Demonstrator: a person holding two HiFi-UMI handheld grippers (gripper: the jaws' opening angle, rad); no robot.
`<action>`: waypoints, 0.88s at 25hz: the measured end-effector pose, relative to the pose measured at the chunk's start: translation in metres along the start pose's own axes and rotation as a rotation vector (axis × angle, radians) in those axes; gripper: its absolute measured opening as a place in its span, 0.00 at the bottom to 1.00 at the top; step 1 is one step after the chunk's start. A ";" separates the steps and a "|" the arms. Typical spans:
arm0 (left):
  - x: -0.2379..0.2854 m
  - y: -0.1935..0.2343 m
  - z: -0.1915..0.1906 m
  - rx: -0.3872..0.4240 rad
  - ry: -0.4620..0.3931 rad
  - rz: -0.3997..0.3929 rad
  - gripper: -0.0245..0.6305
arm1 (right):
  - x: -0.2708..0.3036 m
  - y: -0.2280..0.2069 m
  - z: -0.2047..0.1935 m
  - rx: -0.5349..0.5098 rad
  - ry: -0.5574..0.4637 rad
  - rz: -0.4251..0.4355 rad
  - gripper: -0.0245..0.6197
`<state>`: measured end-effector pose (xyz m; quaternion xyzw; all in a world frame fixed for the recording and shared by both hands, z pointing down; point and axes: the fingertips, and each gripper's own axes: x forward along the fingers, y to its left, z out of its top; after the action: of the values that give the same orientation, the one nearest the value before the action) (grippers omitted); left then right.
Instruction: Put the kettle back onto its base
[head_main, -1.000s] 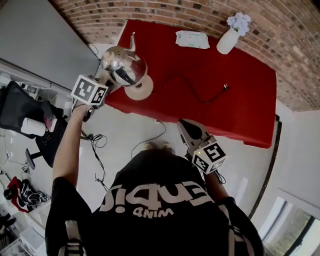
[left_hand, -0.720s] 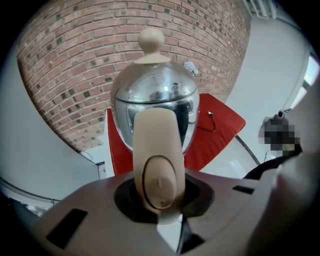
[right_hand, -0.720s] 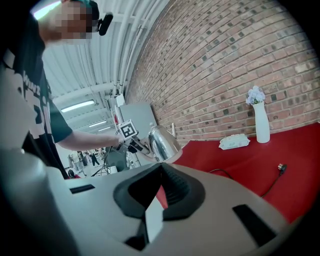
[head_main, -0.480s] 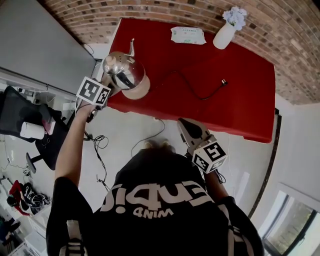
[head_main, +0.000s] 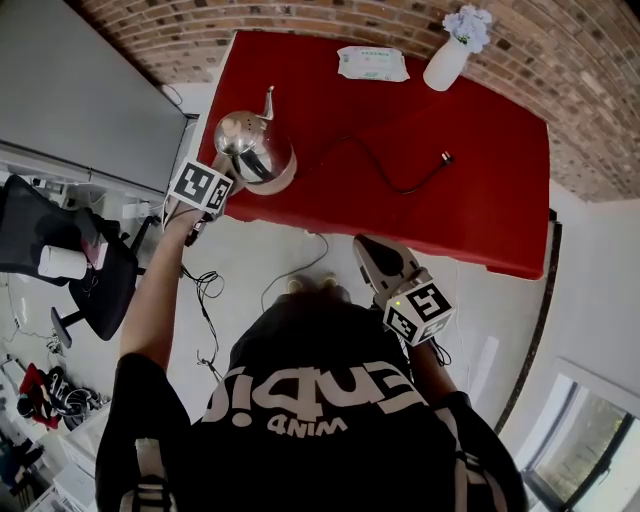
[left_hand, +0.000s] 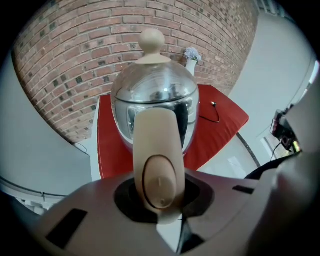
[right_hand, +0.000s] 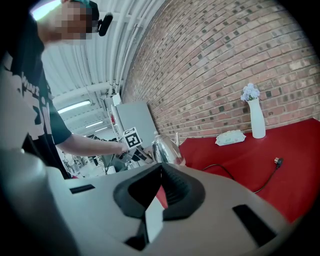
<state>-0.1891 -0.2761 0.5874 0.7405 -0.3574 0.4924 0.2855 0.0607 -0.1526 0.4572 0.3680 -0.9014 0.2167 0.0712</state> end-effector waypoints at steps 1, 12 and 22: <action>0.002 -0.001 0.000 -0.001 0.001 -0.003 0.13 | 0.000 0.000 0.000 0.000 -0.001 -0.001 0.07; 0.014 -0.003 -0.009 0.041 0.048 0.011 0.13 | -0.003 -0.003 -0.002 0.004 0.000 -0.014 0.07; 0.015 -0.005 -0.009 0.081 0.086 0.026 0.13 | -0.001 -0.002 -0.003 0.005 0.000 -0.014 0.07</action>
<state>-0.1860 -0.2703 0.6047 0.7250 -0.3342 0.5413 0.2640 0.0632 -0.1518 0.4602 0.3747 -0.8982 0.2184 0.0721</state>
